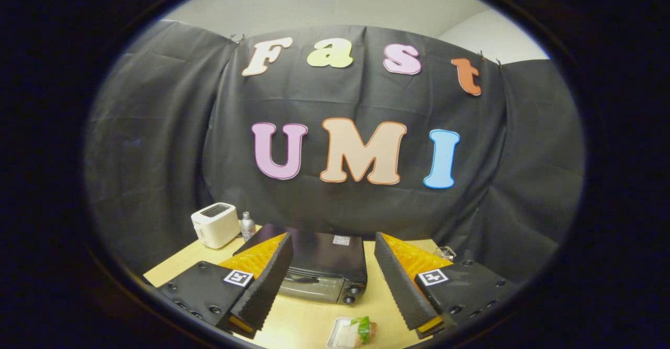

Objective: Open the toaster oven, put the food inside, and close the toaster oven door.

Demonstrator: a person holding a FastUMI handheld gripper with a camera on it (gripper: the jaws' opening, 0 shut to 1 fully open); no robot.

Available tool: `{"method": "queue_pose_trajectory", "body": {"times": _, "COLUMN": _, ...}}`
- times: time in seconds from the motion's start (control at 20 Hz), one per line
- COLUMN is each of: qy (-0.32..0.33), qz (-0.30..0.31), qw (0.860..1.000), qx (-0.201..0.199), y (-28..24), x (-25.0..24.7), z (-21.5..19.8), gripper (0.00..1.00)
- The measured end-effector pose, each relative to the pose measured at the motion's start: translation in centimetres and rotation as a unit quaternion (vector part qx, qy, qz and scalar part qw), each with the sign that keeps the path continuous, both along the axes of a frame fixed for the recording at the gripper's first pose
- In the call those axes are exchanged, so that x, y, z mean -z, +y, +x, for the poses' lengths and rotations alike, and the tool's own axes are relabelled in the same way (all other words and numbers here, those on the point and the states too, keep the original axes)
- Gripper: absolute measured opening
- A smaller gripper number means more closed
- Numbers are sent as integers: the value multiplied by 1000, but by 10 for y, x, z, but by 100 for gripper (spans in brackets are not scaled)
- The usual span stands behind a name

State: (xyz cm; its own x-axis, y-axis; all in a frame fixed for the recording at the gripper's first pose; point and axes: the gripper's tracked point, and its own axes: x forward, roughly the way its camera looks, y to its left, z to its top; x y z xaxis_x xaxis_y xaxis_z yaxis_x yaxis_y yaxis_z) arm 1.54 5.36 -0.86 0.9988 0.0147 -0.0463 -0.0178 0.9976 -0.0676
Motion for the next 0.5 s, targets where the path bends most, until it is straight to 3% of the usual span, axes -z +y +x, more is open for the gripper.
{"method": "queue_pose_trajectory", "body": {"times": 0.5, "qy": 10, "qz": 11, "qw": 1000, "qx": 17, "y": 52, "x": 15, "z": 34, "gripper": 98}}
